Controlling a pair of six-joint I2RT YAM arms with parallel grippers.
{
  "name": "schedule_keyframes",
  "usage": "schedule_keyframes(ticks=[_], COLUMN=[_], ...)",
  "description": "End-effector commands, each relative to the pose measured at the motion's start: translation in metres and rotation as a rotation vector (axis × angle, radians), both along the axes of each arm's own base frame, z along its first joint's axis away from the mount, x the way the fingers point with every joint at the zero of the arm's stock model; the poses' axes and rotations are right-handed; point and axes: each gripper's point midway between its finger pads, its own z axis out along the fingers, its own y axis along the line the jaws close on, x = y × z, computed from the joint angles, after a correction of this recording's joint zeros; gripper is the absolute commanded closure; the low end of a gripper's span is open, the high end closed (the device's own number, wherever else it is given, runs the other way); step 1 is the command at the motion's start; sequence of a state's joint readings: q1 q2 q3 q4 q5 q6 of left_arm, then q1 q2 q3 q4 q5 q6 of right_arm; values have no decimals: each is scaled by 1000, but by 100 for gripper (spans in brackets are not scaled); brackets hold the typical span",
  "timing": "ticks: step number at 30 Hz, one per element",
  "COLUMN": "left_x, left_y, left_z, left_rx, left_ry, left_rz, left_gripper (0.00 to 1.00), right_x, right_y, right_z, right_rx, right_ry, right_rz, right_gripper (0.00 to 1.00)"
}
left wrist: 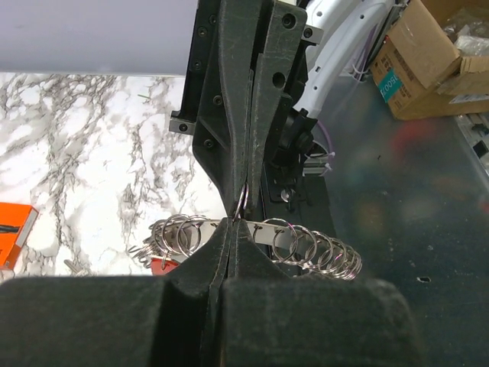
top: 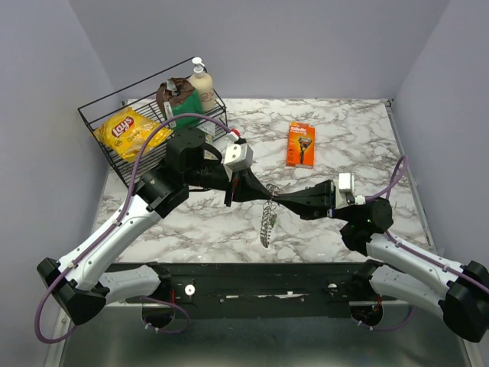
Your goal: Put the keys on the keyring
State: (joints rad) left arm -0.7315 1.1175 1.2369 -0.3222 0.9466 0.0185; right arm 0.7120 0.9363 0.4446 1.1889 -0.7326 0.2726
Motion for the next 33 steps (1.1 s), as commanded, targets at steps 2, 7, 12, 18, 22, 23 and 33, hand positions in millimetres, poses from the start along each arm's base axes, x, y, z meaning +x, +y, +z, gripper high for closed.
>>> schedule_keyframes(ticks=[2,7,12,18,22,23,33], left_x=[12,14,17,26,33,34,50], left_y=[-3,-1,0,1,2,3,15], left_z=[17,19,20,14,8,7,-13], left_rx=[-56,-75,-80,-57,-23,-15,90], left_ry=[-68,-70,-71,-70,-60,-67,-93], left_rz=[78,113,135,185,223,229,328], left_gripper=[100,100,100,100,100,100,100], right_x=[-4,-3,2,6,9,10,28], right_y=[1,0,-3,-6,-7,-7,-9], right_z=[3,2,3,2,2,0,-8], right_rx=[19,22,43,56,64,62,51], right_ry=[-19,0,18,33,44,46,95], right_rz=[15,7,-24,-51,-68,-72,-169], right_gripper=[99,99,76,47,35,30,11])
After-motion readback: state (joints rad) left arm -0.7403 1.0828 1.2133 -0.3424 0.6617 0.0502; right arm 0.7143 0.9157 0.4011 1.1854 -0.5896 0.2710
